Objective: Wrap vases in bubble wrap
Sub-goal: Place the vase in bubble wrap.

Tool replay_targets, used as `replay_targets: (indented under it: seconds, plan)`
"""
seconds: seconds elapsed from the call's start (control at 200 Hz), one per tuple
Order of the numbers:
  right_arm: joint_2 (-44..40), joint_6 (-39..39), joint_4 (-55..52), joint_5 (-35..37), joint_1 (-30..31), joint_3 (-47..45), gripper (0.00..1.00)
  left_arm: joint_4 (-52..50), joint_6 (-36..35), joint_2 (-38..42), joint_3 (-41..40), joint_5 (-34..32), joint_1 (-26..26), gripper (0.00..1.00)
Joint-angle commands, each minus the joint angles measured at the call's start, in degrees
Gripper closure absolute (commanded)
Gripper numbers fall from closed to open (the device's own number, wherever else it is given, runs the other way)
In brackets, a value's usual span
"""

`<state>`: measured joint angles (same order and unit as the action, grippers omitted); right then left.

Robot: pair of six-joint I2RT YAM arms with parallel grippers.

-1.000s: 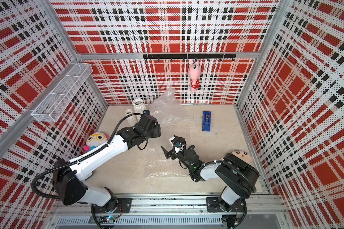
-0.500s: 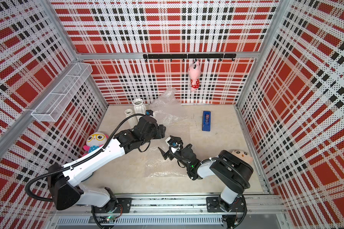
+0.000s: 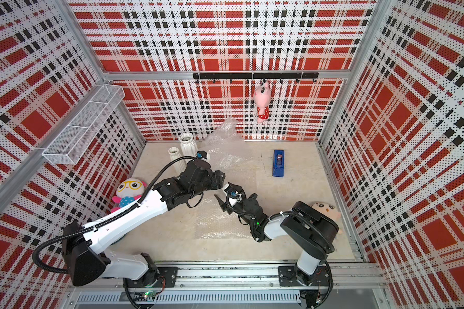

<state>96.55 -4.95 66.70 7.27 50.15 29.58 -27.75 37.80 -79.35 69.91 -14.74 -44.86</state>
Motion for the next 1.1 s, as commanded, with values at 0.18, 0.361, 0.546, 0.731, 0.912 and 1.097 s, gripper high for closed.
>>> replay_targets:
  seconds: [0.18, 0.361, 0.546, 0.731, 0.912, 1.097]
  plan:
    - [-1.41, -3.41, -2.39, 0.33, 0.39, 0.84, 0.44, 8.55, 1.75, 5.86, -2.82, 2.08, 2.15, 0.18]
    - [-7.44, -7.68, -16.68, 1.97, 0.40, 0.74, 0.46, 9.56, 1.93, 13.63, -7.64, 1.68, 7.85, 0.02]
    - [-15.80, -10.52, -40.61, 2.94, 0.43, 3.91, 0.47, 9.77, 0.96, 26.11, -16.69, 0.27, 18.28, 0.02]
    - [-17.37, -14.16, -59.24, 5.81, 2.28, 9.79, 0.46, 14.40, 2.57, 33.54, -30.42, 5.84, 29.00, 0.00]
    - [-15.53, -18.58, -70.69, 5.03, 3.84, 14.82, 0.45, 19.28, 4.03, 33.37, -38.50, 10.52, 33.05, 0.01]
    - [-13.92, -23.02, -80.62, 4.87, 5.21, 20.49, 0.44, 21.12, 3.60, 30.79, -41.69, 9.58, 31.13, 0.02]
